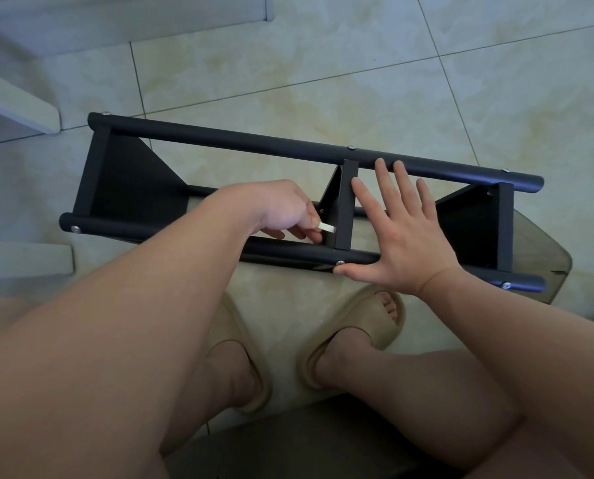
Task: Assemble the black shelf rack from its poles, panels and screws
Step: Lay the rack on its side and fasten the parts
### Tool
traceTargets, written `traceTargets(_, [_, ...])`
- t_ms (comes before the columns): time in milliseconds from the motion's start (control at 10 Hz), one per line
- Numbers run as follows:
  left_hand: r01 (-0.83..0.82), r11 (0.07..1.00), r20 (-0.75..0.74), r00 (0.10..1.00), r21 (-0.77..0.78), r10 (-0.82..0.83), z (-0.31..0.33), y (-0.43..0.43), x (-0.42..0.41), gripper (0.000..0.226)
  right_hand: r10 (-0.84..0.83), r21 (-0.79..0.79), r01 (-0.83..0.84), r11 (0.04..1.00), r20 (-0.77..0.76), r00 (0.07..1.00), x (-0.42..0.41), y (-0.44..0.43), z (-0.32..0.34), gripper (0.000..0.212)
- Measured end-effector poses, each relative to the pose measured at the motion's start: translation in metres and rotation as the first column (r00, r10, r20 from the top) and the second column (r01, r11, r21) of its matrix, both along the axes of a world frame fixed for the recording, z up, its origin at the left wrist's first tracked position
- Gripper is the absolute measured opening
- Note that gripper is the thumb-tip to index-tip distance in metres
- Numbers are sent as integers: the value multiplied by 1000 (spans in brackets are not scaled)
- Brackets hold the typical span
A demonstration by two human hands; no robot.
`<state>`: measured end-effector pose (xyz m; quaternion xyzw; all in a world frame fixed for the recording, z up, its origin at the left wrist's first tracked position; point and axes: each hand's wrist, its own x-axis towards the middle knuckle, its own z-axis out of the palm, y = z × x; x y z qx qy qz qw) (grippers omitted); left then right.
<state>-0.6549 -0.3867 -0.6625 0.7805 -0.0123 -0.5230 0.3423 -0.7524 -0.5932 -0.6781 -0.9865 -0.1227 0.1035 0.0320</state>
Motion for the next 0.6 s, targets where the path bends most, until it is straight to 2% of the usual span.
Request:
traceTargets(400, [147, 985, 69, 986, 87, -153, -7, 1, -5, 24, 2, 0, -2, 1000, -6, 1000, 0, 0, 0, 121])
traceTargets(600, [170, 977, 123, 975, 130, -186, -4, 5, 1, 16, -3, -2, 3, 1000, -12, 1000, 1, 0, 1, 122])
